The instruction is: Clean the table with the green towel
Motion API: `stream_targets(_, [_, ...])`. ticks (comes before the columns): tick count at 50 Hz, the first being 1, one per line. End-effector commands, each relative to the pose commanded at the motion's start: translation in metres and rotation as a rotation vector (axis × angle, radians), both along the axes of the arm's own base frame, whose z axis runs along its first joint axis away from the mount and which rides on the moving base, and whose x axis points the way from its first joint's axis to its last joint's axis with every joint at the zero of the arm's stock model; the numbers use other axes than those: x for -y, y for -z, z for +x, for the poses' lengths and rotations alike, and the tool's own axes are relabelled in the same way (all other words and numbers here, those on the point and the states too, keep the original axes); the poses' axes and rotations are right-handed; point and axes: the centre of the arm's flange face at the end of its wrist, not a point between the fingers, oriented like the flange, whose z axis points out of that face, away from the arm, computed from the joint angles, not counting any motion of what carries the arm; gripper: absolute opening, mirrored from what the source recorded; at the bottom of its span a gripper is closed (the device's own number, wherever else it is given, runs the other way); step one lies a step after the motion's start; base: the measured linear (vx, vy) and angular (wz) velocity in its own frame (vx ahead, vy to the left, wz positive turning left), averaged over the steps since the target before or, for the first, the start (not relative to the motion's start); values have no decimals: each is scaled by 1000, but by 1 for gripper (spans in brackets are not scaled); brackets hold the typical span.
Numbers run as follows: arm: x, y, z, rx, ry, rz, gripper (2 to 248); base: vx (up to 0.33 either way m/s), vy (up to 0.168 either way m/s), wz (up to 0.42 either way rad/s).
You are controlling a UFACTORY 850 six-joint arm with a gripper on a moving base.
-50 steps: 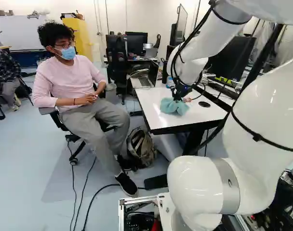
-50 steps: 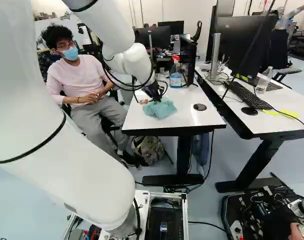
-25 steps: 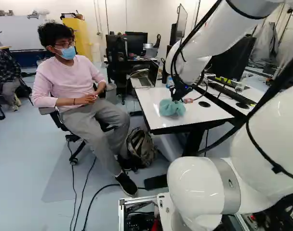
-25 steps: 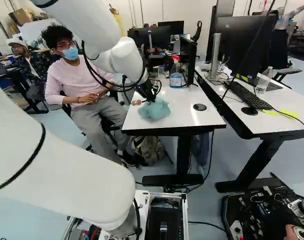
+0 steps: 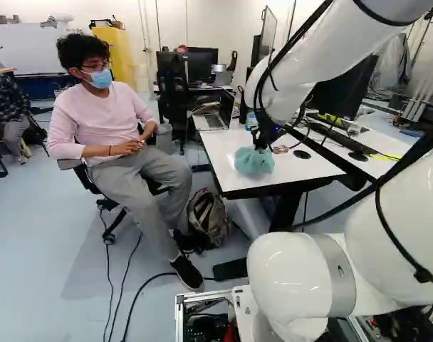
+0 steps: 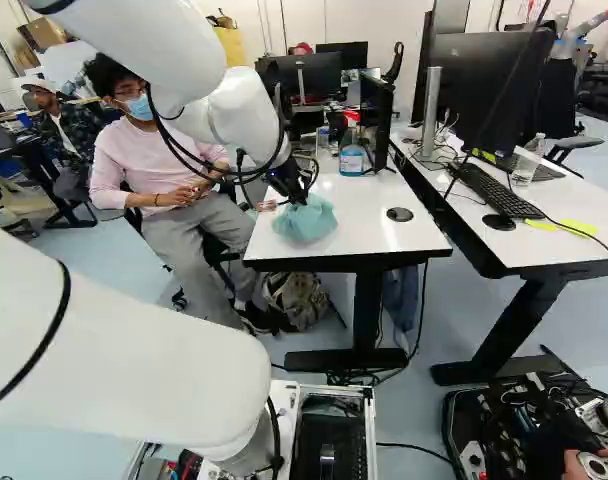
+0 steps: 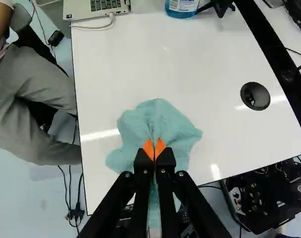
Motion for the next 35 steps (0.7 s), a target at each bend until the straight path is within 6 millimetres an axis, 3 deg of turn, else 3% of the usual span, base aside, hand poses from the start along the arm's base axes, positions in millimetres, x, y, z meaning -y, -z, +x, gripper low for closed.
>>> stream_targets(22, [1, 0, 1, 0, 3, 0, 24, 0, 0, 0])
stream_targets(35, [15, -1, 9, 2, 37, 0, 24, 0, 0, 0])
